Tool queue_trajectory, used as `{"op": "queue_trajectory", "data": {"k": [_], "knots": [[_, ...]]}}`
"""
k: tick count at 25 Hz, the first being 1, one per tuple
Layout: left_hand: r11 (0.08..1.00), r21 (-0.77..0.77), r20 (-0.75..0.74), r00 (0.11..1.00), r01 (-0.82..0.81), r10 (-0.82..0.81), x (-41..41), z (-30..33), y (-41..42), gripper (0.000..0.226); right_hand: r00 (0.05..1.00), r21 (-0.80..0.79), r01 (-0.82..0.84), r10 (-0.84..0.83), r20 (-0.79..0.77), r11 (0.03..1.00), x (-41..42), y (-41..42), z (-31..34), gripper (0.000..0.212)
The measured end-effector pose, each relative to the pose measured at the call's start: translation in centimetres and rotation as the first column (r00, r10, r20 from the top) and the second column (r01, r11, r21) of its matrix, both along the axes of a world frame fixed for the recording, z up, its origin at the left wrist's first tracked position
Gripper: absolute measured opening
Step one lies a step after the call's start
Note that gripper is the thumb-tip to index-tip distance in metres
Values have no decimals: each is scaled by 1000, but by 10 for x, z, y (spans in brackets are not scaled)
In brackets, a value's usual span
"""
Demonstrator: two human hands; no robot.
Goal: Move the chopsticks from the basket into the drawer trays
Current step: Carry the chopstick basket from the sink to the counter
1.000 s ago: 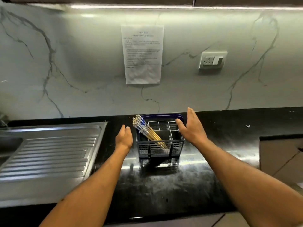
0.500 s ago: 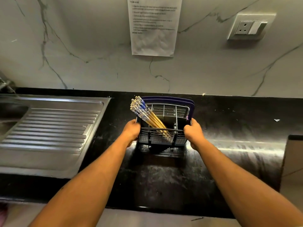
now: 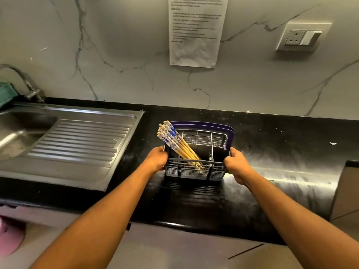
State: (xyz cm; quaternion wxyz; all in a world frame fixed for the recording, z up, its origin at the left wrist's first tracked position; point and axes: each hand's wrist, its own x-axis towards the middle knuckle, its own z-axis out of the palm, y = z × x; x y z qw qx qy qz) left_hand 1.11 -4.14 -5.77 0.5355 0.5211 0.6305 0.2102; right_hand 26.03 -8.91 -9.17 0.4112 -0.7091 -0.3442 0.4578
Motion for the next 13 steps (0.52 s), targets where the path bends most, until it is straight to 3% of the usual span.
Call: {"op": "queue_trajectory", "data": {"k": [8, 13], "knots": [[1000, 22, 58, 998, -16, 15, -102, 7, -149, 25, 990, 11, -138, 138, 17, 990, -90, -123, 25, 52], [983, 45, 67, 982, -180, 176, -200, -5, -275, 23, 944, 2, -327, 326, 40, 945, -196, -217, 29, 50]]}}
